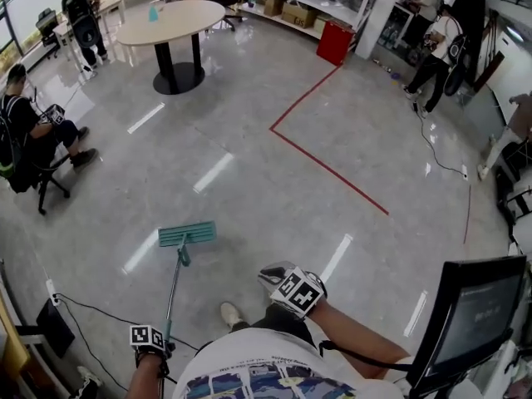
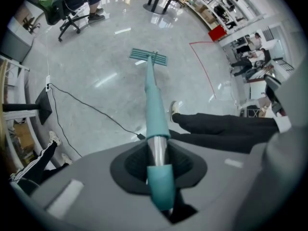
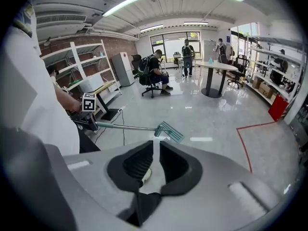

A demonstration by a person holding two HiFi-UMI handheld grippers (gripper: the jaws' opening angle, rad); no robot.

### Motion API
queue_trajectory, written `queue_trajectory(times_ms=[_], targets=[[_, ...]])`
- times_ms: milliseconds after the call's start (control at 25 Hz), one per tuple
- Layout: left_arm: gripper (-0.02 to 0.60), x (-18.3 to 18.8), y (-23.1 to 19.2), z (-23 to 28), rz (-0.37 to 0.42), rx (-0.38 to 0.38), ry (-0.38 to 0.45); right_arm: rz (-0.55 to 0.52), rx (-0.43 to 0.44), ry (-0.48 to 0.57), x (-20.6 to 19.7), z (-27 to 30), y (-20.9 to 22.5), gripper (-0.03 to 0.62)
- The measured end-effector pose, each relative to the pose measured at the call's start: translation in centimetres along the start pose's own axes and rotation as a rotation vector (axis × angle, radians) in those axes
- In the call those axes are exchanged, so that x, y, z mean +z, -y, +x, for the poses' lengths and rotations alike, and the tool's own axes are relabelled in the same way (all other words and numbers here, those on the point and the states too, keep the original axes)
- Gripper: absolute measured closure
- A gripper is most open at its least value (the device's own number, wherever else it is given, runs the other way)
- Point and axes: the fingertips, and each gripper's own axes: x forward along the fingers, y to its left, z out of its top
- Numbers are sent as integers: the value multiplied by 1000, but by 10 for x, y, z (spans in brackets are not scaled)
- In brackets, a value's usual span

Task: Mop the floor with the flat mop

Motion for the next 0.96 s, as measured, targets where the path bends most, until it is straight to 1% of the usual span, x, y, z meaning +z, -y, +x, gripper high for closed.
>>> queue_trajectory(times_ms=[160, 520, 720, 960], targets=[[499, 2, 1, 0, 8, -9, -8, -19, -8, -8, 1, -4, -5, 548], [499, 13, 4, 5, 48, 6, -28, -4, -27, -15, -3, -10, 4, 548], [499, 12, -1, 14, 44, 14, -50, -7, -28, -16, -4, -5, 9, 548], [499, 3, -4, 18, 27, 30, -74, -10, -14, -15, -5, -1, 16, 548]])
